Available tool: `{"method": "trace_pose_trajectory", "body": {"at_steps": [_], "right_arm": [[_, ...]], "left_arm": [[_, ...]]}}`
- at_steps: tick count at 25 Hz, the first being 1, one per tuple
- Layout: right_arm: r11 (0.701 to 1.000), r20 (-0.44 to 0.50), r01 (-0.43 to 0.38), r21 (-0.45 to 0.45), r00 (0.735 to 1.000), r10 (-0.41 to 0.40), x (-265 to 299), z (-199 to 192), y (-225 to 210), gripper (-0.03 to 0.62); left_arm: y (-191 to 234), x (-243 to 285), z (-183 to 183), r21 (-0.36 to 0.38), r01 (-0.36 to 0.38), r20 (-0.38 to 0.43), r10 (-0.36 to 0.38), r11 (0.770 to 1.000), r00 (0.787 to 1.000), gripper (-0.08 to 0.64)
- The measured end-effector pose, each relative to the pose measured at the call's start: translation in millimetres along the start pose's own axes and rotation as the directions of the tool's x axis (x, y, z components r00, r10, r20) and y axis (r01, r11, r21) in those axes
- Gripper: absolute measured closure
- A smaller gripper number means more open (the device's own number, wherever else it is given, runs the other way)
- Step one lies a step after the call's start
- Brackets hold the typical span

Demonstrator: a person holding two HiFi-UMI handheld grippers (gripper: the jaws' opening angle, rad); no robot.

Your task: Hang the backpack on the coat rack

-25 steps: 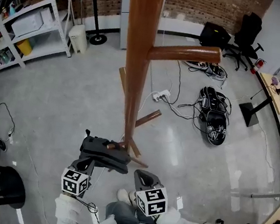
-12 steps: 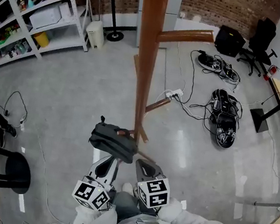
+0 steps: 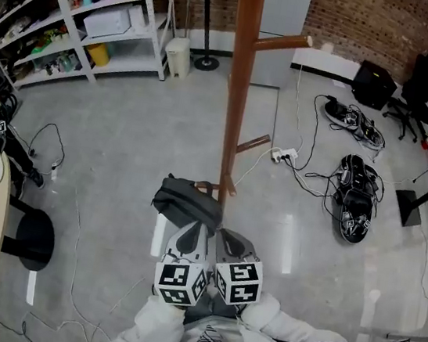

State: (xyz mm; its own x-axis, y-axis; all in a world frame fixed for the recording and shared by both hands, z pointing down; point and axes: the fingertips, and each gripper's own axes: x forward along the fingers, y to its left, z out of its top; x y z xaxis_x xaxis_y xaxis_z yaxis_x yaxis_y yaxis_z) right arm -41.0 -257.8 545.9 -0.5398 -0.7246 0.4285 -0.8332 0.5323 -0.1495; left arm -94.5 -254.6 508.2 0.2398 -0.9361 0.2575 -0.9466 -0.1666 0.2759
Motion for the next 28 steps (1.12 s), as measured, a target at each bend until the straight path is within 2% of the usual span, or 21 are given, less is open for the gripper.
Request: {"method": "trace_pose_trajectory", "body": {"at_steps": [7,15,20,28], "right_arm": [[1.000,0.003,-0.019,0.013,1.000,0.019,-10,-8,4,0.580],[1.000,0.031,-0.004,0.029,1.000,0.003,-19,-3,15,0.580],[0.999,0.038,0.026,0.046,0.999,-0.028,-35,-12,28,0.580],[0.995,0.058,0.077,0.056,0.995,-0.080,-64,-27,43,0.580]], "left_arm": [[-4,-22,0,0.021,-0.040,0.008,0.040,0.999,0.999,0.557],[2,-46,10,-0.018,-0.042,0.016,0.042,0.999,0.999,0.557],[-3,-67,8,0.017,-0.021,0.032,0.020,1.000,0.999,0.557],[4,-104,-8,-0.017,-0.012,0.028,0.012,1.000,1.000,0.557]]}}
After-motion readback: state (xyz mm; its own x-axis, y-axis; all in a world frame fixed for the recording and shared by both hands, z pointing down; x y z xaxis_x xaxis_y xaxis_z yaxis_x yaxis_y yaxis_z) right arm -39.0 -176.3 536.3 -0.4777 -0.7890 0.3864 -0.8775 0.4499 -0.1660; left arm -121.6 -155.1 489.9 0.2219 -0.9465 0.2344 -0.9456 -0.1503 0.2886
